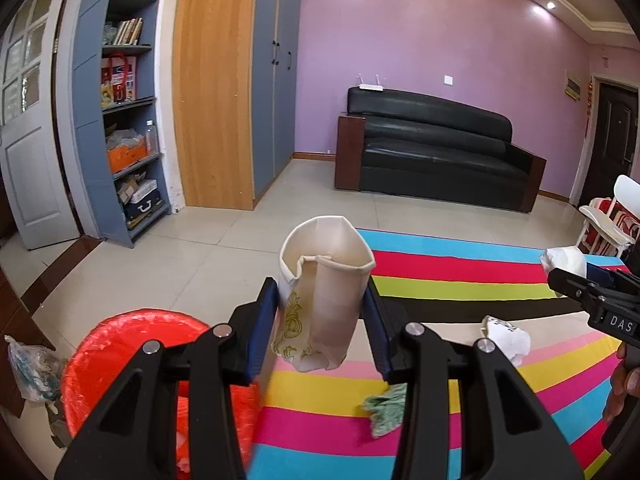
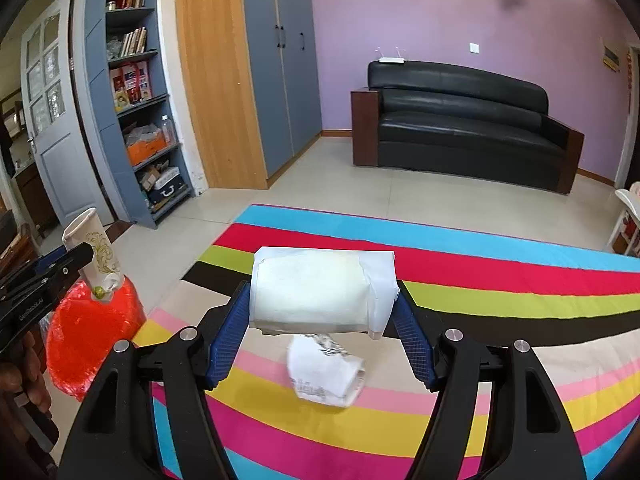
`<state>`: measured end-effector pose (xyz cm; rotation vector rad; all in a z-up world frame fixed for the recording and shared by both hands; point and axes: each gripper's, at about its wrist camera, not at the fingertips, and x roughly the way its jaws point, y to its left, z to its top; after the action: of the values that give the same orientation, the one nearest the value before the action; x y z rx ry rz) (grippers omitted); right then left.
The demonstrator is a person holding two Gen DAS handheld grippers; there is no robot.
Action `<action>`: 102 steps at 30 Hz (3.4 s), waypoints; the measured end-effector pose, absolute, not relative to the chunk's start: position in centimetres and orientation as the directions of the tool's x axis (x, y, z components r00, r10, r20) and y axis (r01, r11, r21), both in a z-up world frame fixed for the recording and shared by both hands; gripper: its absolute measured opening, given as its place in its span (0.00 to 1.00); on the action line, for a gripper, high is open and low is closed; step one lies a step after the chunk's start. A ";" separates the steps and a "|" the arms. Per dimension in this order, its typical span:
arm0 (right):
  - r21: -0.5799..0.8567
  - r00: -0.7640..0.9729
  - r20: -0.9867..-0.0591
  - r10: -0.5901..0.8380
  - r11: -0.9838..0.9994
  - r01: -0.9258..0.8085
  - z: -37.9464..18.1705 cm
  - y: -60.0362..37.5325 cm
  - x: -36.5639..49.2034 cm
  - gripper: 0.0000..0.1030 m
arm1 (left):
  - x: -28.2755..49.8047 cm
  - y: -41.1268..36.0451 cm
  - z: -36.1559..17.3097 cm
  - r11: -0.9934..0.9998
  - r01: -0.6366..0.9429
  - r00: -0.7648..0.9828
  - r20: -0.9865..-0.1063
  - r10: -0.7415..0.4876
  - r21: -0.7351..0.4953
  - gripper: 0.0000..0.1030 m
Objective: Collect trash
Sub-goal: 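Lift the paper cup and tissue pack and carry them over the red bin, then open both tools to drop the cup and tissue pack into the bin, then move both tools back over the remaining trash on the rug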
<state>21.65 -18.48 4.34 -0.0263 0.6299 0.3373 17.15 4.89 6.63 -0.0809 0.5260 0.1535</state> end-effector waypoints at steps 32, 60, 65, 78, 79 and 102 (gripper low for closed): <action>0.083 0.603 -0.593 0.534 0.786 -0.613 3.9 1.6 19.0 0.64 | 9.4 19.7 7.6 0.913 -0.404 0.791 -0.523 0.317 -0.058 0.43; 0.044 0.439 -0.658 0.611 0.614 -0.788 0.1 13.0 13.6 0.67 | 6.6 24.8 7.8 0.851 -0.515 0.728 -0.575 0.372 -0.101 0.52; 0.038 0.432 -0.662 0.613 0.603 -0.797 0.0 13.2 13.6 0.74 | 6.8 25.1 7.4 0.843 -0.527 0.718 -0.586 0.375 -0.107 0.55; 0.055 0.465 -0.649 0.602 0.646 -0.761 0.7 10.5 15.0 0.75 | 7.6 24.7 6.8 0.841 -0.533 0.704 -0.601 0.379 -0.093 0.63; 0.055 0.469 -0.647 0.601 0.650 -0.758 0.8 10.2 15.1 0.75 | 7.7 24.6 6.7 0.839 -0.537 0.700 -0.602 0.384 -0.089 0.63; 0.058 0.629 -0.595 0.501 0.807 -0.588 2.8 -2.7 18.8 0.82 | 11.5 16.3 5.9 0.924 -0.379 0.770 -0.571 0.284 -0.052 0.63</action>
<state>18.85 -2.75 2.76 -0.1465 0.6354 0.6259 11.55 16.34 5.92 -0.1685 0.5911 0.3615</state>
